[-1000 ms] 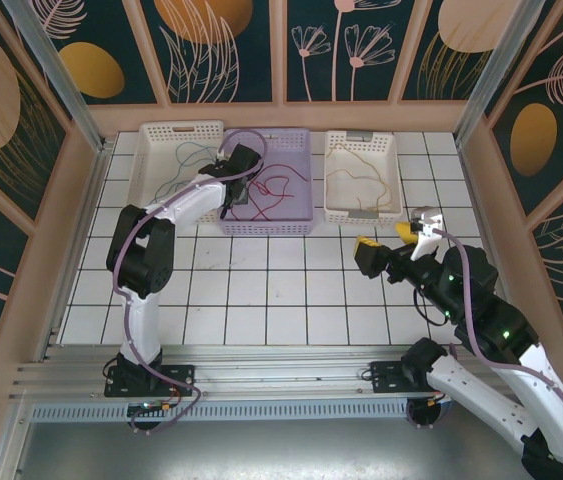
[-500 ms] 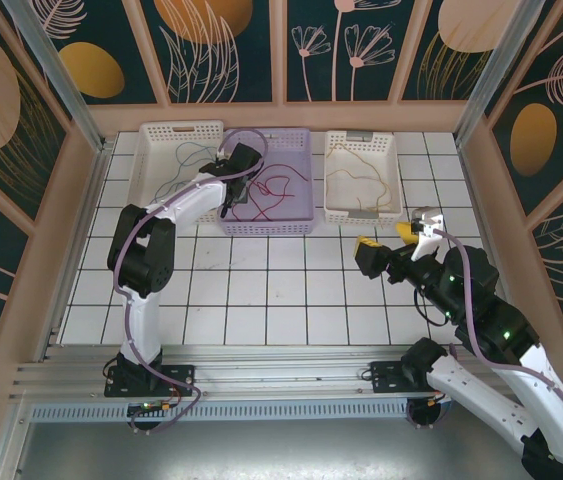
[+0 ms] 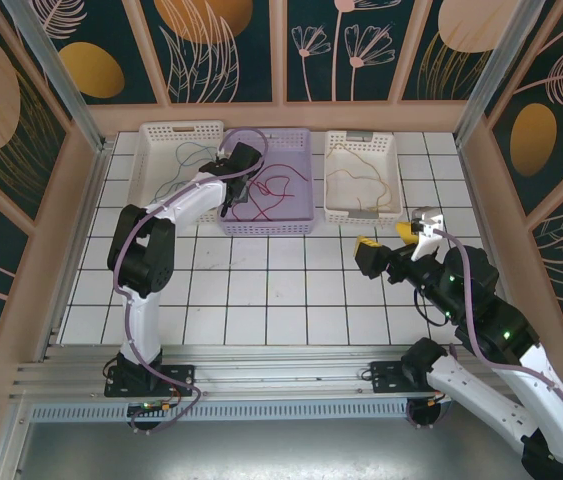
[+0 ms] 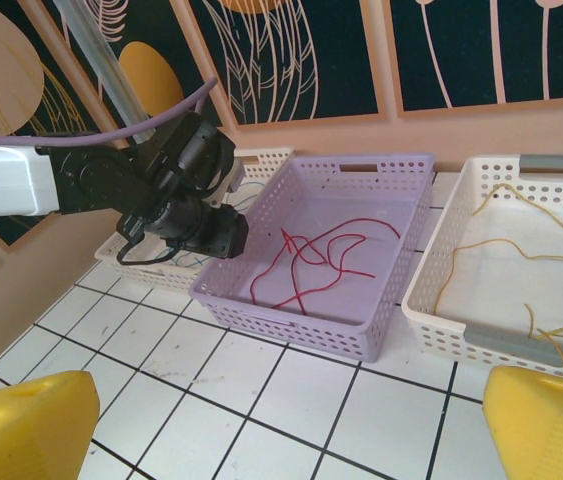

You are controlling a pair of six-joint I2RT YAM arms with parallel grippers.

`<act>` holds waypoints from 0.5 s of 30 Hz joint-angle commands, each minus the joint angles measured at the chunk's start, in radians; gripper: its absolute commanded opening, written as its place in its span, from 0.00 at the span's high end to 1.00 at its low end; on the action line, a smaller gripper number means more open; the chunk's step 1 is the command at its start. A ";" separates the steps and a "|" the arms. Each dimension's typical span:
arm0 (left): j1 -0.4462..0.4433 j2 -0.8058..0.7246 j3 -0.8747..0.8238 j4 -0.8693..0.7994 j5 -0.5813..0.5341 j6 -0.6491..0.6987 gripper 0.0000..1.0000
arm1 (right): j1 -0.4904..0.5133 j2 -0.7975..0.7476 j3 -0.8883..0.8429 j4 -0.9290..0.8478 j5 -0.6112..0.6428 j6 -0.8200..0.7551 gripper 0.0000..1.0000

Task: Untangle the cables
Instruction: Move the cable to the container.

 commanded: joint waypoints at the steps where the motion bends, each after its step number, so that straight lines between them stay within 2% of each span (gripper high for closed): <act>1: -0.010 0.016 0.021 -0.027 -0.018 0.009 0.56 | 0.005 -0.011 -0.011 0.026 -0.021 -0.001 0.01; 7: -0.025 0.049 0.057 -0.052 -0.055 0.021 0.56 | 0.005 -0.012 -0.011 0.026 -0.021 -0.004 0.01; 15: -0.028 0.075 0.063 -0.059 -0.080 0.029 0.64 | 0.005 -0.018 -0.018 0.026 -0.019 -0.006 0.01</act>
